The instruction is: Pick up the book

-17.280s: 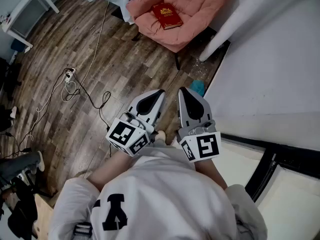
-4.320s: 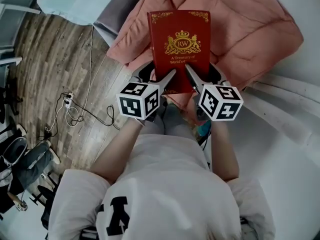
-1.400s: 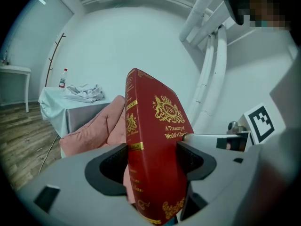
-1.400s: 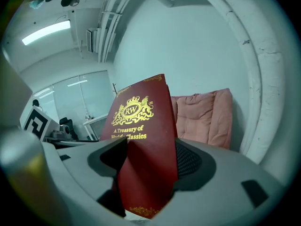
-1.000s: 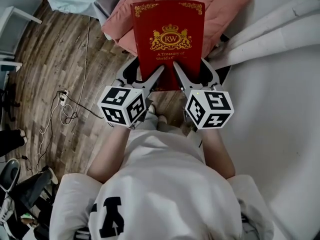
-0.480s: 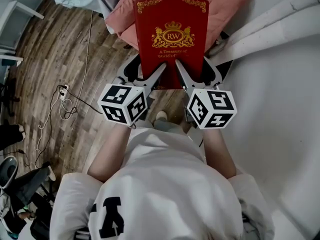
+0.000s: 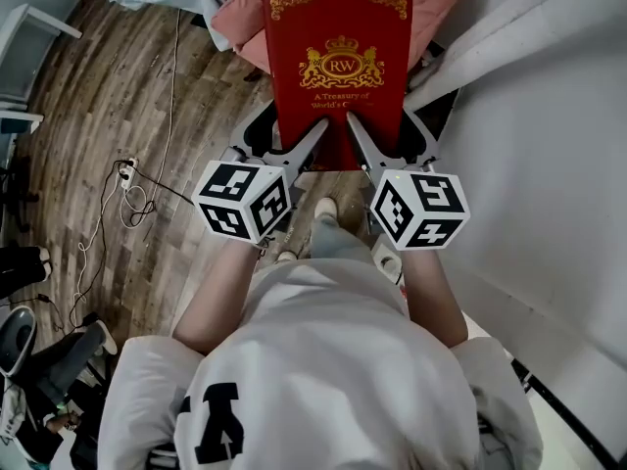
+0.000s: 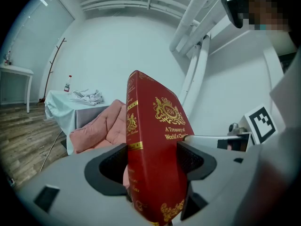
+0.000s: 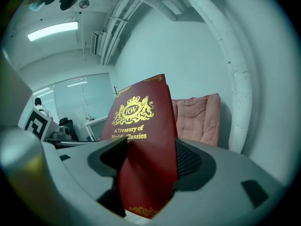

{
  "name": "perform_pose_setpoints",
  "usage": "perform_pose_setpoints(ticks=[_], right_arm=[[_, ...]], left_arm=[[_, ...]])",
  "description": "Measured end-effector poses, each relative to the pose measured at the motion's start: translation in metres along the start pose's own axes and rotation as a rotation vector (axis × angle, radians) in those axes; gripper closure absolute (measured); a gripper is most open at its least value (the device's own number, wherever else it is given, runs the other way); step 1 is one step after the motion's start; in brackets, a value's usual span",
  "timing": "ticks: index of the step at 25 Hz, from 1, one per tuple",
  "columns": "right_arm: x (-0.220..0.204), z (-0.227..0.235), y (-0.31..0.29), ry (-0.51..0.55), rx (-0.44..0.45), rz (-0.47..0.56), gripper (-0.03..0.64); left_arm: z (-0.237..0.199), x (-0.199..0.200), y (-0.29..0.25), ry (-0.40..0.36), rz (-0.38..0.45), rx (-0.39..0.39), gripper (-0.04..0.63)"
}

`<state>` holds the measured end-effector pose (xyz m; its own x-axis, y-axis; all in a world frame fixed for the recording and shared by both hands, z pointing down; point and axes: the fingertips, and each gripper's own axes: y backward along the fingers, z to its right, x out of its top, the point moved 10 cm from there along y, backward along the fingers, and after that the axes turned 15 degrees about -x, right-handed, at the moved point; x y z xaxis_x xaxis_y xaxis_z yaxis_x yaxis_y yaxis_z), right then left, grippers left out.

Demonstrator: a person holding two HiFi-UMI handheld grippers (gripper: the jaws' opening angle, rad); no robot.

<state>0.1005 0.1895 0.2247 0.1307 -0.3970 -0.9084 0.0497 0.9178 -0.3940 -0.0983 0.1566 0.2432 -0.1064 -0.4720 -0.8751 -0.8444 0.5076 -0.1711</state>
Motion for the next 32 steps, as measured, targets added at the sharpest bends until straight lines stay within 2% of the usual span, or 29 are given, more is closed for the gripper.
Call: perform_pose_setpoints(ticks=[14, 18, 32], right_arm=[[-0.081, -0.081, 0.117, -0.047, -0.041, 0.007, 0.293], [-0.09, -0.107, 0.144, -0.04, -0.062, 0.015, 0.293], [-0.084, -0.114, 0.177, -0.033, -0.08, 0.022, 0.295]], left_arm=[[0.043, -0.06, 0.132, -0.03, -0.038, -0.035, 0.273], [0.052, -0.068, 0.167, -0.024, -0.028, -0.046, 0.273], [0.074, -0.061, 0.184, -0.028, -0.027, -0.079, 0.272]])
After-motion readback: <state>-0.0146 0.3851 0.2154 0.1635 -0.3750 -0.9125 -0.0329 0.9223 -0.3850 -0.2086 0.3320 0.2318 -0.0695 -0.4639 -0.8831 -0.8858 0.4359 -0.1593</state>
